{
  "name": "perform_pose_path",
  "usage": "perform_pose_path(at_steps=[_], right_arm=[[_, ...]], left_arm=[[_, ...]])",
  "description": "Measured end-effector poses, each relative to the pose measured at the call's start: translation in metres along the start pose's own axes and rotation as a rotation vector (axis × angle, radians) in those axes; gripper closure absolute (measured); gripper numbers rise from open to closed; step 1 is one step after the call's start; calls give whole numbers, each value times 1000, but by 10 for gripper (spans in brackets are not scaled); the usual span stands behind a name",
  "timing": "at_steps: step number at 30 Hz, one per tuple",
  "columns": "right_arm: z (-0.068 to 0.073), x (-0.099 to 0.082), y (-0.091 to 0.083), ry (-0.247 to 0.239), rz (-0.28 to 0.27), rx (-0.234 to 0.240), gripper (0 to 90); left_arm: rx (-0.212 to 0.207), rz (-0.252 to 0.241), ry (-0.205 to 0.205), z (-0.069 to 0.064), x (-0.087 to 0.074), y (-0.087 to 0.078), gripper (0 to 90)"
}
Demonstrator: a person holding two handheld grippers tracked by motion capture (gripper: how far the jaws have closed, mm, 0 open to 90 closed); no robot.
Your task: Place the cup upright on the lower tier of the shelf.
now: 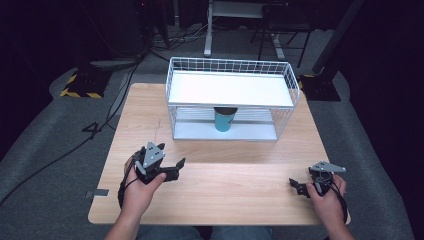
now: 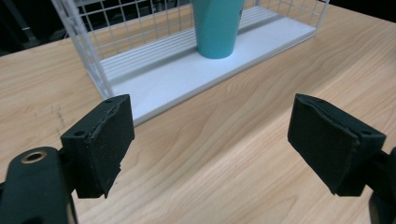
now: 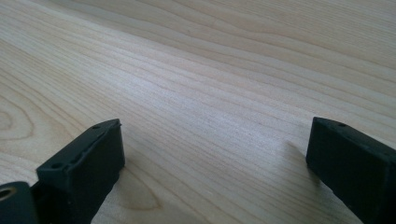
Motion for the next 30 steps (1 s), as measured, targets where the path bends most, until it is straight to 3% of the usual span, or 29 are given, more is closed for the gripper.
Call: perform_pose_path(at_steps=[6, 11, 15, 30], right_arm=[[0, 0, 0, 0, 0, 0, 44], [0, 0, 0, 0, 0, 0, 44], [0, 0, 0, 0, 0, 0, 44], [0, 0, 0, 0, 0, 0, 44]], left_arm=[[2, 25, -22, 6, -24, -3, 154], [40, 45, -28, 11, -43, -8, 154], [34, 63, -40, 14, -57, -9, 155], [49, 192, -63, 29, -98, 2, 157]])
Point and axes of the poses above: each handheld gripper's, and its own axes: y roughly forward along the jaws, x roughly out of its top, z roughly to its left, the point moved 5 cm from there along y, roughly forward along the jaws, and after that the axes turned 14 degrees about z, right-handed, at the moved point
